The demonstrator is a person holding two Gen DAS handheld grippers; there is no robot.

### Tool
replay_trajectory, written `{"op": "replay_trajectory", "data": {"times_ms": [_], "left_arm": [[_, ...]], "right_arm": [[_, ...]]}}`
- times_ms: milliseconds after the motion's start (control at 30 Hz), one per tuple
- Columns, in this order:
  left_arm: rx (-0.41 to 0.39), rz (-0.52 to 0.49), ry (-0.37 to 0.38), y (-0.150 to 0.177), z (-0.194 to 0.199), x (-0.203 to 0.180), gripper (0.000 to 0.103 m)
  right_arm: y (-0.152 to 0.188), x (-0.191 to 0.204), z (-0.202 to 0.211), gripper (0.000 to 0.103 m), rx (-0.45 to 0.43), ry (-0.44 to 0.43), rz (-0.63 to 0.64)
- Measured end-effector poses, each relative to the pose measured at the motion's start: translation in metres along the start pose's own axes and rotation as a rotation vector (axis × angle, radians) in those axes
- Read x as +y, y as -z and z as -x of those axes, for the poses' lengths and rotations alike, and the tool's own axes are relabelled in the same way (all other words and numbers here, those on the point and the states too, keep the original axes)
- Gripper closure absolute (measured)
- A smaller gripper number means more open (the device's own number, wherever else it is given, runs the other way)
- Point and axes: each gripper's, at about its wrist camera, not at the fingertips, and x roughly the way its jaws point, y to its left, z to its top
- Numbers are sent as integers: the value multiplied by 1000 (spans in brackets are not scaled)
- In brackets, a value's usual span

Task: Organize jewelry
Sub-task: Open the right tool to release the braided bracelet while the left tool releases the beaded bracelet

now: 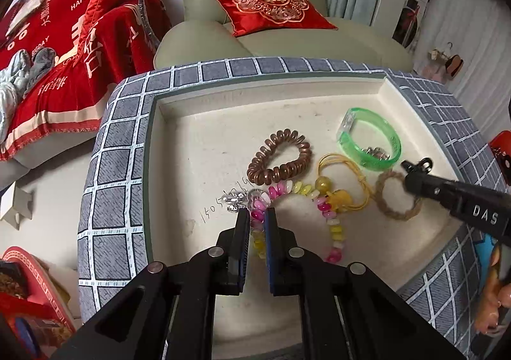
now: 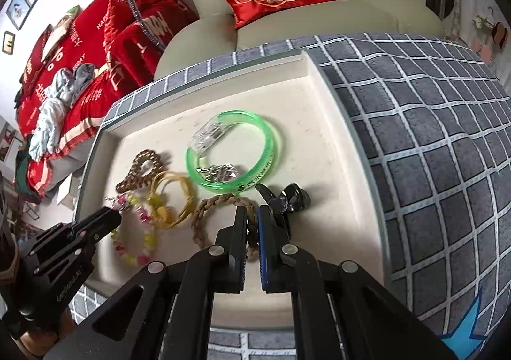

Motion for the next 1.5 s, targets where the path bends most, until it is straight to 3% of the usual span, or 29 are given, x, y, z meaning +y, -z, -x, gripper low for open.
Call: {"op": "replay_trajectory", "data": {"times_ms": [300,467,800,833,867,900,967,1367,1400,1433,1500], "left_arm": [[0,-53,-57,1,-4,-10,78],[-49,-26,-76,4,5,-7,78],[-50,-19,-64,2,9,-5,77],[-53,-20,-67,2,9,-6,77],[-60,-18,-66,2,11,-7,77],[-67,-16,-64,1,12,-7,77],[-77,-15,-58,1,15,-7,77],[-113,-1,-60,0,34,-6,76],[-114,0,-62,-1,35,-6,57],[-116,3,-73,-1,36,-6,2],[-182,20,-123,1,47,-4,0]], "right_arm": [[4,2,-1,95,5,9,9],[2,2,-1,95,17,2,4],[3,1,12,93,-3,-46,-13],[4,1,14,92,-7,-53,-14],[4,1,16,83,-13,-59,-16],[4,1,18,64,-19,-60,-18],[4,1,23,48,-35,-63,-21],[7,10,46,48,-68,-48,16],[7,10,47,48,-69,-45,21],[8,11,48,48,-71,-42,27],[9,13,50,47,-73,-40,33]]}}
